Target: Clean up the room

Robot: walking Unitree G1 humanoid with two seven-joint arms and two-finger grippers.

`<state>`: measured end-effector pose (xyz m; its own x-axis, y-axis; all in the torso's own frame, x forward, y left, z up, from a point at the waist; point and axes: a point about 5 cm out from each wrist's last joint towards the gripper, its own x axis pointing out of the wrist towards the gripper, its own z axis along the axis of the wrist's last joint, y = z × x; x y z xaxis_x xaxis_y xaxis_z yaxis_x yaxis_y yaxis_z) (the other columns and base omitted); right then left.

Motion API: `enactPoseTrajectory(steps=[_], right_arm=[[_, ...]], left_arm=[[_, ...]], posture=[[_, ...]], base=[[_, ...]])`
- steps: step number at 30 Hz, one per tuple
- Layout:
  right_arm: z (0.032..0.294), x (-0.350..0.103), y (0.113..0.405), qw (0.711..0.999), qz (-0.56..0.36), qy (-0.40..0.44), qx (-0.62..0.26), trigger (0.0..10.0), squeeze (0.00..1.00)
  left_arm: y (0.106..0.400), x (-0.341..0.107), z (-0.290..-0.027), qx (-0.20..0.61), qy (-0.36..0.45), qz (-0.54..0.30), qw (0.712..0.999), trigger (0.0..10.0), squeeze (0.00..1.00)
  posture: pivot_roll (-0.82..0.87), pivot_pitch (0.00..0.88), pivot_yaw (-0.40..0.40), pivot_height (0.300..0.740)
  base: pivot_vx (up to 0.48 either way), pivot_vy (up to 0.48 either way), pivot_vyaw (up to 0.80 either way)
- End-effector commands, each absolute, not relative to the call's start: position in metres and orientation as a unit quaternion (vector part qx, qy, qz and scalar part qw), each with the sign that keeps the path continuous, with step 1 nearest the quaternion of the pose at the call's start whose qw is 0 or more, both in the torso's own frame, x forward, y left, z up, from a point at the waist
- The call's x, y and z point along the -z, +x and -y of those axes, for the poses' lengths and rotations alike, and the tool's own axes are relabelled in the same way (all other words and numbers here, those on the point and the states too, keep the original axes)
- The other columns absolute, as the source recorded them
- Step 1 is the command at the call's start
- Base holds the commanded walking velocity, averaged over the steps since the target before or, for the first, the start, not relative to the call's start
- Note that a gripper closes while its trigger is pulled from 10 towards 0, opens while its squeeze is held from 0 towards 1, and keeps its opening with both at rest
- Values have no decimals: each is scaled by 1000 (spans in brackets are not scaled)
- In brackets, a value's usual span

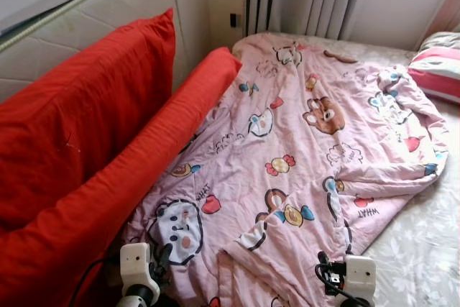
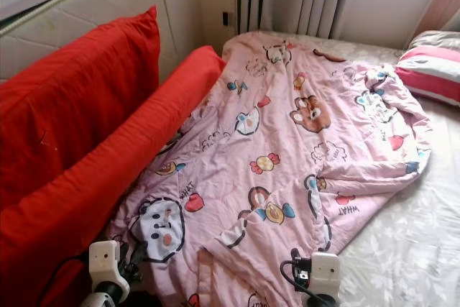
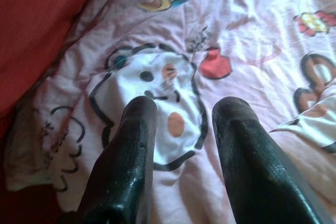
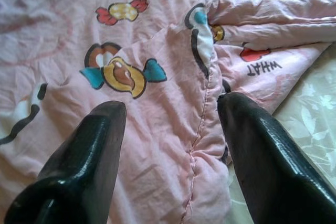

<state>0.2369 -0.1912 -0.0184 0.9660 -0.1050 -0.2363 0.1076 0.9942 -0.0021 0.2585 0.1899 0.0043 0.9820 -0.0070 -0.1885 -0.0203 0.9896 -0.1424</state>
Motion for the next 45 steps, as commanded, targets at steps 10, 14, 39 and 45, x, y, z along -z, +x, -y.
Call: enactPoseTrajectory(steps=[10, 14, 39, 45], right_arm=[[183, 15, 235, 993, -100, 7, 55, 10000, 0], [181, 13, 238, 994, -95, 6, 55, 10000, 0], [178, 3, 250, 994, -88, 7, 63, 10000, 0], [183, 3, 256, 992, -102, 6, 77, 10000, 0]], left_arm=[[249, 3, -190, -2, -72, -117, 991, 10000, 0], [250, 3, -190, -2, -71, -117, 991, 10000, 0], [255, -1, -191, -2, -72, -115, 991, 10000, 0], [257, -3, -193, -3, -73, -113, 991, 10000, 0]], posture=[[-79, 168, 29, 661], [-78, 173, 29, 661], [-67, 214, 32, 634], [-65, 216, 33, 625]], base=[[0, 0, 0], [0, 0, 0], [0, 0, 0], [0, 0, 0]])
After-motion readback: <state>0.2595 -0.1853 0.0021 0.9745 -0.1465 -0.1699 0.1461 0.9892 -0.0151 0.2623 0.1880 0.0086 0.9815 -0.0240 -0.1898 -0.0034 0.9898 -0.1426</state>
